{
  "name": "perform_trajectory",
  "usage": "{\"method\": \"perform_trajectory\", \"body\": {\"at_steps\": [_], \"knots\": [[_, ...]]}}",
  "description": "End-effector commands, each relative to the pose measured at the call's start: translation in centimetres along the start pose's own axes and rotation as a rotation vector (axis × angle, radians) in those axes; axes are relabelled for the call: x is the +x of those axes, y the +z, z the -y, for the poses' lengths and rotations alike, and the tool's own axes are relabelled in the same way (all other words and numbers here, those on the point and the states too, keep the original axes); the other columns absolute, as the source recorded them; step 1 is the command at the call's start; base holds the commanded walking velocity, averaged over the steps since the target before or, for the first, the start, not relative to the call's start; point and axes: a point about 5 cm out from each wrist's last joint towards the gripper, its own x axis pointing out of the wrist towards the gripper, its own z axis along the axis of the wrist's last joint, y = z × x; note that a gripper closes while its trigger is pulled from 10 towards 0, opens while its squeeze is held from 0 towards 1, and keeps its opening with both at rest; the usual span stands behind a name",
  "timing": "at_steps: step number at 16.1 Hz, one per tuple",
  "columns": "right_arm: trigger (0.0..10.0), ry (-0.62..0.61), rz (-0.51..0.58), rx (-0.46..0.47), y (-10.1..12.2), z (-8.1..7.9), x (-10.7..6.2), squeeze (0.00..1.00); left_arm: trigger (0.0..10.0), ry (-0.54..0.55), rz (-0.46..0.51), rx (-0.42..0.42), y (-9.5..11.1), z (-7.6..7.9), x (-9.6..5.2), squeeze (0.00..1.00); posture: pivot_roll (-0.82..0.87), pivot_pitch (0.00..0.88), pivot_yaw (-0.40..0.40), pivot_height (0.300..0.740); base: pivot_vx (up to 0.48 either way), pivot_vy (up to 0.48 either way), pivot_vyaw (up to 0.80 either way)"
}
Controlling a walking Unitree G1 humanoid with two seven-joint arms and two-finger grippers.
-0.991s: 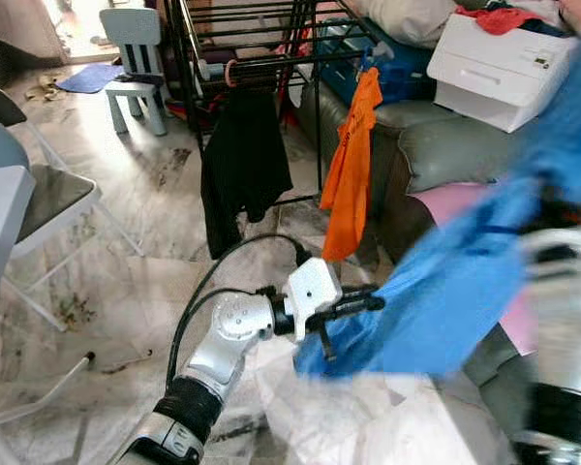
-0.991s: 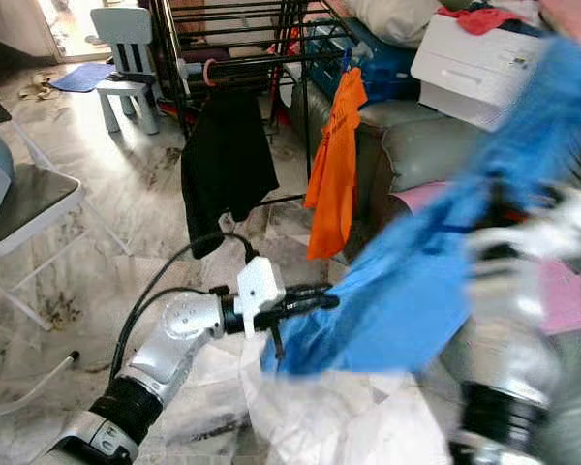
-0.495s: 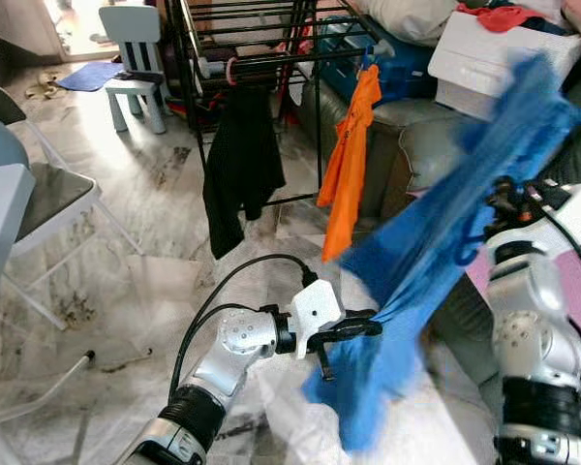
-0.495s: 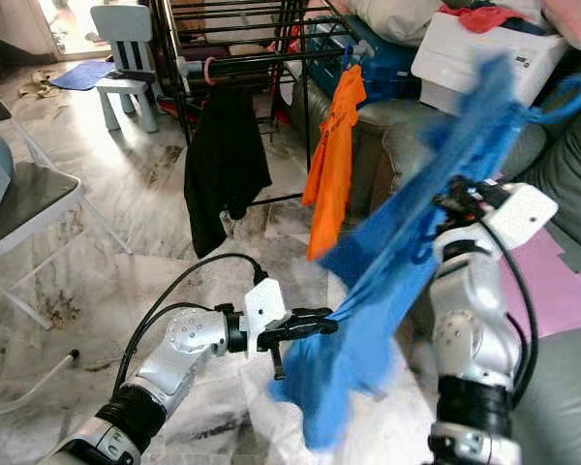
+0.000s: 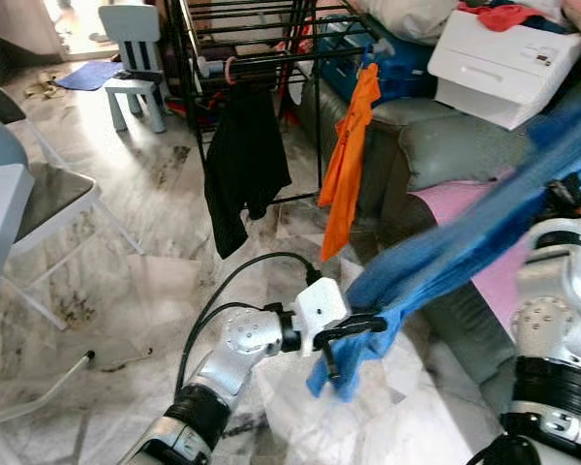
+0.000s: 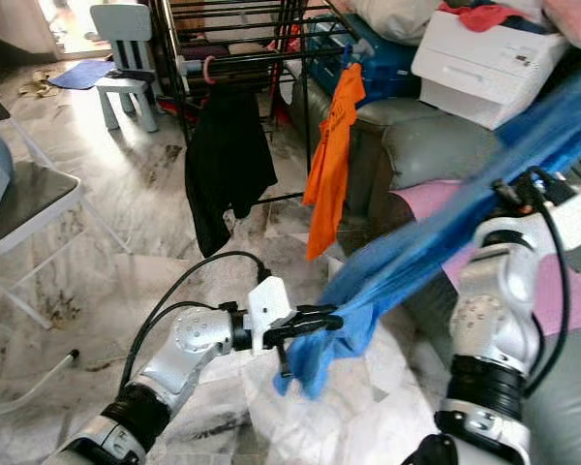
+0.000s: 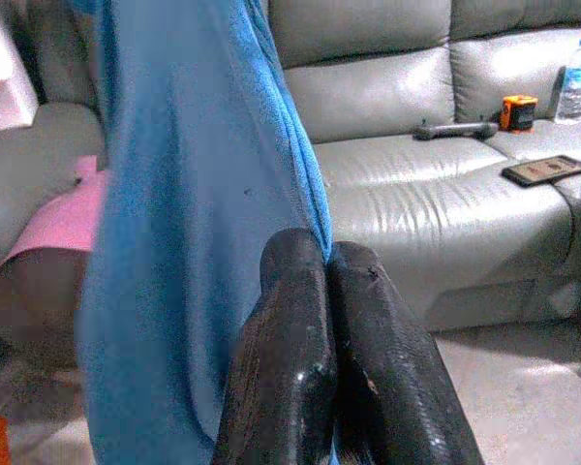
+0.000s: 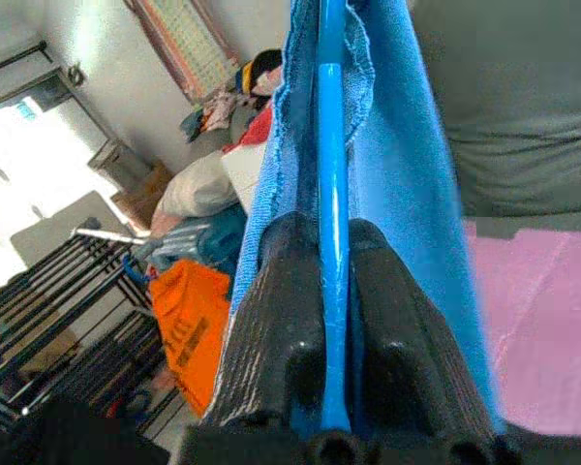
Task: Hang hanger
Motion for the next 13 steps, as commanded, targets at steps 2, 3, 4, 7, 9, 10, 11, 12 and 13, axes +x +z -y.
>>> {"method": "perform_trajectory", "body": {"at_steps": [2,3,4,7,9,10,11,12,13], "knots": [[10.0,0.169,0.043,-0.133,0.5,-2.4,-0.3,0.0,10.0,-0.01,-0.033,0.004,-0.5,0.1,-0.3,0.0,0.03,0.0,-0.062,0.74,0.0,0.0,0.0],[10.0,0.237,0.0,-0.163,-0.6,-3.1,-1.1,0.0,10.0,-0.009,-0.035,0.004,-0.6,0.1,-0.3,0.0,0.03,0.0,-0.063,0.74,0.0,0.0,0.0],[10.0,0.296,-0.055,-0.213,-1.8,-3.4,-1.9,0.0,10.0,-0.005,-0.04,0.006,-0.6,0.0,-0.3,0.0,0.03,0.0,-0.065,0.74,0.0,0.0,0.0],[10.0,0.386,-0.223,-0.334,-5.2,-2.3,-4.5,0.0,10.0,0.033,-0.073,0.027,-1.1,-0.5,-0.7,0.0,0.03,0.0,-0.067,0.74,0.0,0.0,0.0],[10.0,0.387,-0.247,-0.359,-5.8,-1.4,-5.4,0.0,10.0,0.033,-0.076,0.024,-1.2,-0.6,-0.8,0.0,0.03,0.0,-0.065,0.74,0.0,0.0,0.0],[10.0,0.397,-0.246,-0.382,-6.0,-1.0,-5.8,0.0,10.0,0.02,-0.078,0.013,-1.3,-0.4,-0.7,0.0,0.03,0.0,-0.065,0.74,0.0,0.0,0.0],[10.0,0.396,-0.245,-0.387,-6.0,-0.9,-5.8,0.0,10.0,0.018,-0.081,-0.002,-1.4,-0.3,-0.7,0.0,0.03,0.0,-0.062,0.74,0.0,0.0,0.0],[10.0,0.403,-0.227,-0.416,-5.9,-0.8,-5.7,0.0,10.0,0.009,-0.093,-0.021,-1.8,-0.2,-0.6,0.0,0.03,0.0,-0.061,0.74,0.0,0.0,0.0],[10.0,0.408,-0.218,-0.423,-5.8,-0.9,-5.7,0.0,10.0,0.003,-0.1,-0.029,-2.0,-0.1,-0.6,0.0,0.03,0.0,-0.061,0.74,0.0,0.0,0.0]]}}
